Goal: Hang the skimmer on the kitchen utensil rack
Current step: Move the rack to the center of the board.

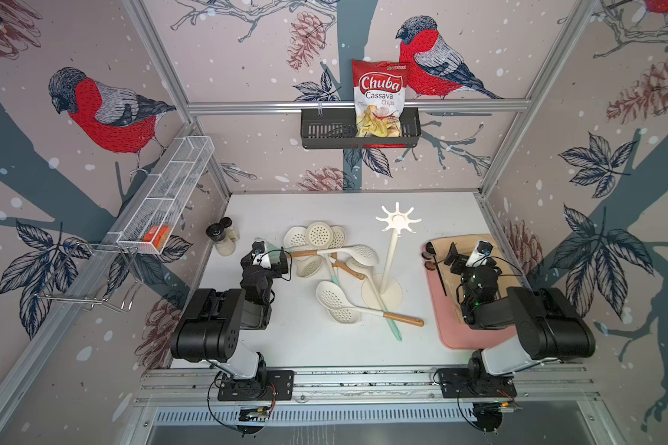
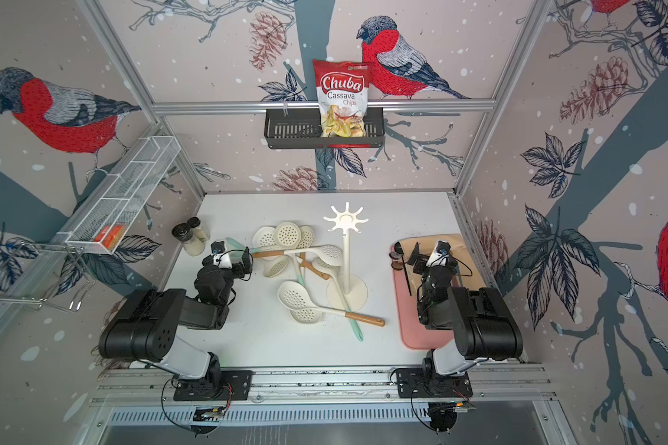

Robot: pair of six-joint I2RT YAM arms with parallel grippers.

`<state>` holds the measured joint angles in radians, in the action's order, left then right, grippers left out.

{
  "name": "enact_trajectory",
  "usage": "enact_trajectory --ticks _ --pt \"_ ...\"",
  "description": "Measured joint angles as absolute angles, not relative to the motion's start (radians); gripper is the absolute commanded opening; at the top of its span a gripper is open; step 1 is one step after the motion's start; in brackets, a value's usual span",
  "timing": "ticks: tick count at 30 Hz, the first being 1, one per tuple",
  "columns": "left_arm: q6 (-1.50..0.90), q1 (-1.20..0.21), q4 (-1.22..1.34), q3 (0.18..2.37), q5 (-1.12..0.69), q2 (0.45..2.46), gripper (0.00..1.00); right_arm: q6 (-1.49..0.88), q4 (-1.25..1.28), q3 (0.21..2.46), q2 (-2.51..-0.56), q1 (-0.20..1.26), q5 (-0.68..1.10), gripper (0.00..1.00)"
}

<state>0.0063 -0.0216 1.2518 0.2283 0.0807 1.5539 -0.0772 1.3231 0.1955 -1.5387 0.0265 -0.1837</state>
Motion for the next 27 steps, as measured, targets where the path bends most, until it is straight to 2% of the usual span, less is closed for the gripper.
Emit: enact_trajectory --ticks 18,23,27 --pt "0.006 -0.017 1.251 0.223 0.080 1.546 0.99 -0.078 1.324 0.184 -1.528 0.012 -0.169 1.00" --pt "0.007 -0.047 1.182 0.216 0.111 1.371 0.99 -0.083 1.264 0.159 -1.354 0.008 -0.161 1.00" --pt "0.003 -0.060 1.007 0.282 0.133 1.195 0.99 -0.136 1.129 0.175 -1.169 0.007 -0.165 1.00"
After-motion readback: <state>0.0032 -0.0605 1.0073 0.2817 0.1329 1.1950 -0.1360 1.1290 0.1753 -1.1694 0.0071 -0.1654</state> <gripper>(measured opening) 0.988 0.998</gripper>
